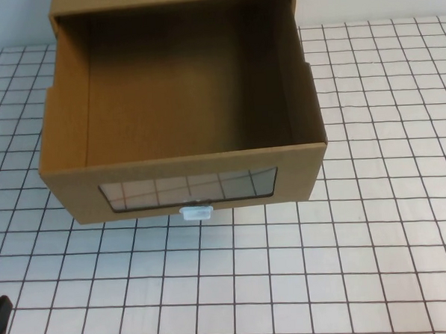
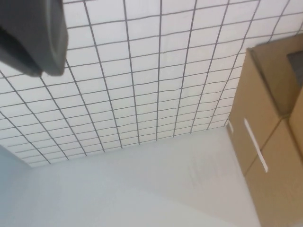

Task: Open the shoe box
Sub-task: 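Pull the top drawer of the cardboard box fully open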

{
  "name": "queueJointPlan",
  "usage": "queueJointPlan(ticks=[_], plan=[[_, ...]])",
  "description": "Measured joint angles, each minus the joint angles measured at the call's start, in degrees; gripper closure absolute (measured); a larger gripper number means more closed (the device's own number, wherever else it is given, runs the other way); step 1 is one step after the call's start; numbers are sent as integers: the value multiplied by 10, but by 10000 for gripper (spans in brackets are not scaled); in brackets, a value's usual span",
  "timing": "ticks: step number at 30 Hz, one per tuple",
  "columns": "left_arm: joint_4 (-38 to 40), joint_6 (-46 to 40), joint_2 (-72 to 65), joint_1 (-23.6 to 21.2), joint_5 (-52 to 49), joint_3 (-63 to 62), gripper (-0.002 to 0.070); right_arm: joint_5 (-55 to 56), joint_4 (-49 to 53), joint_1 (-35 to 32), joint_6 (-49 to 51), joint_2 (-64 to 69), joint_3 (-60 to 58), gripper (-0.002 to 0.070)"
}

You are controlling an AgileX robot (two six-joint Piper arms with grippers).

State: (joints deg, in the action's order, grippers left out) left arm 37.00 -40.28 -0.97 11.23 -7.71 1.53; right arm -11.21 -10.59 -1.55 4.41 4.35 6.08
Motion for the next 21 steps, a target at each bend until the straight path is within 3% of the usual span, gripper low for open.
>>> queueJointPlan(ticks=[21], plan=[[0,0,1,0,0,0,677,40,25,-7,-39,-48,-58,689]])
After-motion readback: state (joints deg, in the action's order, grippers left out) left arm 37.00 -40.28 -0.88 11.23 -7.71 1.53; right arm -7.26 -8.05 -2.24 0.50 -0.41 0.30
